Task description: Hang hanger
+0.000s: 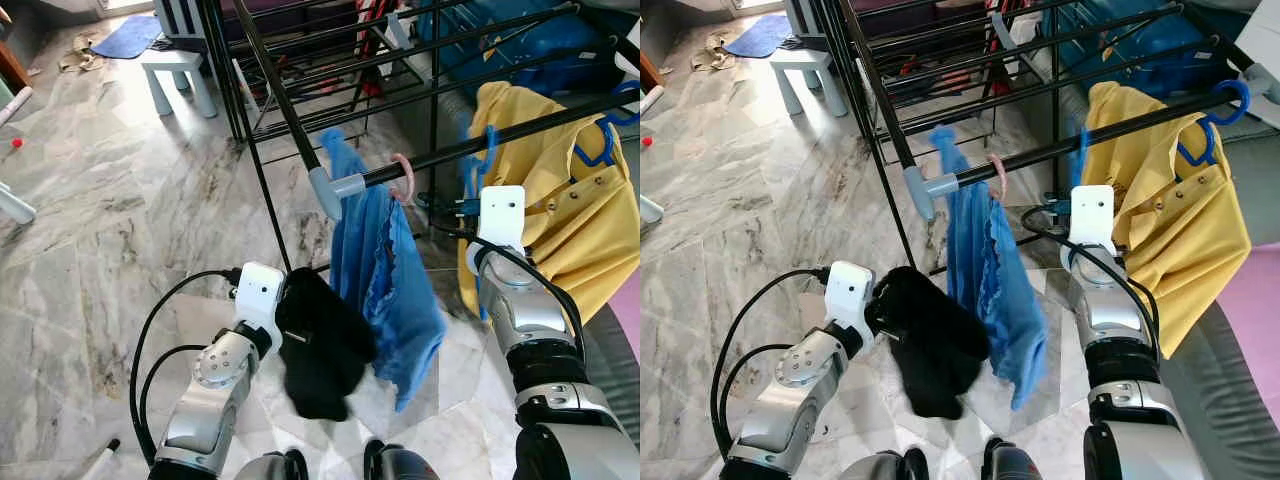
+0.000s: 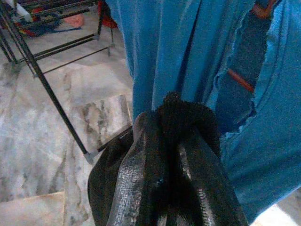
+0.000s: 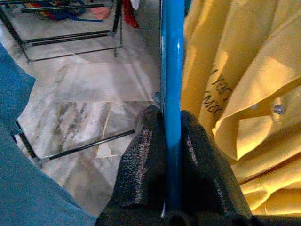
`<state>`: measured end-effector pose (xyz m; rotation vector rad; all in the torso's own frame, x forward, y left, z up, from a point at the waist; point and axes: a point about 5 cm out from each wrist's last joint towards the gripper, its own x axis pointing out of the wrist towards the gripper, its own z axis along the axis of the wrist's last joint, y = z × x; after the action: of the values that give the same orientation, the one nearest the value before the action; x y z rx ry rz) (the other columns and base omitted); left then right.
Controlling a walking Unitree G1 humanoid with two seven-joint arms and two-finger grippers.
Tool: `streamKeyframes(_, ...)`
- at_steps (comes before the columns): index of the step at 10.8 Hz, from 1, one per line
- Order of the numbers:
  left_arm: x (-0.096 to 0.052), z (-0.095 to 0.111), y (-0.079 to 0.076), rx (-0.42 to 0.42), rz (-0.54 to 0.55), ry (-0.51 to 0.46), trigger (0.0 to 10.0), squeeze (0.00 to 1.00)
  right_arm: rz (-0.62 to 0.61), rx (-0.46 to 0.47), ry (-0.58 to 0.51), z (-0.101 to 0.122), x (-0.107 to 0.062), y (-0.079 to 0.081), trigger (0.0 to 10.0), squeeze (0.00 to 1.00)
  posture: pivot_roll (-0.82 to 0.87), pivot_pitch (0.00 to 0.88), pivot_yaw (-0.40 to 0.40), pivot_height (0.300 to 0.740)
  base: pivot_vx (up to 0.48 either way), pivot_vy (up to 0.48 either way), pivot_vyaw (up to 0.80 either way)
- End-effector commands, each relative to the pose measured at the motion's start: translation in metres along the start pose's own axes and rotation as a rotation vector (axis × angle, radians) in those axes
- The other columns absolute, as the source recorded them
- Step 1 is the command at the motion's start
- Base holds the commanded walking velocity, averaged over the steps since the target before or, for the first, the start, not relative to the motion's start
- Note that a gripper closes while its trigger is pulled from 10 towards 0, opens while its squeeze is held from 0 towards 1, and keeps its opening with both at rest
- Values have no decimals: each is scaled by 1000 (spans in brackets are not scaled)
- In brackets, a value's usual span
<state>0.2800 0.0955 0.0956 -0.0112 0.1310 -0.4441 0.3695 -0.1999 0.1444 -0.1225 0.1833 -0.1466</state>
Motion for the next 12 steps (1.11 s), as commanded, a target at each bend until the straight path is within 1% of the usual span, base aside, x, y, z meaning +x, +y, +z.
streamKeyframes(1,-2,1,1,8,0,-3,10000,0,15,3,31,-8,-3,2,78,0,-100,205,61,740,0,0,0)
streamKeyframes(3,-1,1,1,9,0,0,10000,0,24,0,40,-10,-4,4,824,0,-100,205,61,740,0,0,0)
streamKeyframes(4,-1,1,1,8,0,0,10000,0,32,3,40,-11,-5,6,745,0,-100,205,61,740,0,0,0)
streamKeyframes(5,-1,1,1,6,0,2,10000,0,46,5,38,-12,-6,7,0,0,-100,205,61,740,0,0,0)
streamKeyframes(6,-1,1,0,5,1,2,10000,0,69,5,32,-11,-7,10,78,0,-100,205,61,740,0,0,0)
streamKeyframes(7,-1,1,0,3,1,2,10000,0,81,-23,28,-11,-8,11,9961,0,-100,205,61,740,0,0,0)
streamKeyframes(8,-1,1,0,3,1,2,10000,0,84,-21,27,-11,-9,11,10000,1000,-100,207,63,740,0,0,0)
streamKeyframes(12,-1,1,0,3,-4,5,10000,0,60,-55,23,-12,-10,5,10000,1000,-103,207,67,740,0,0,0)
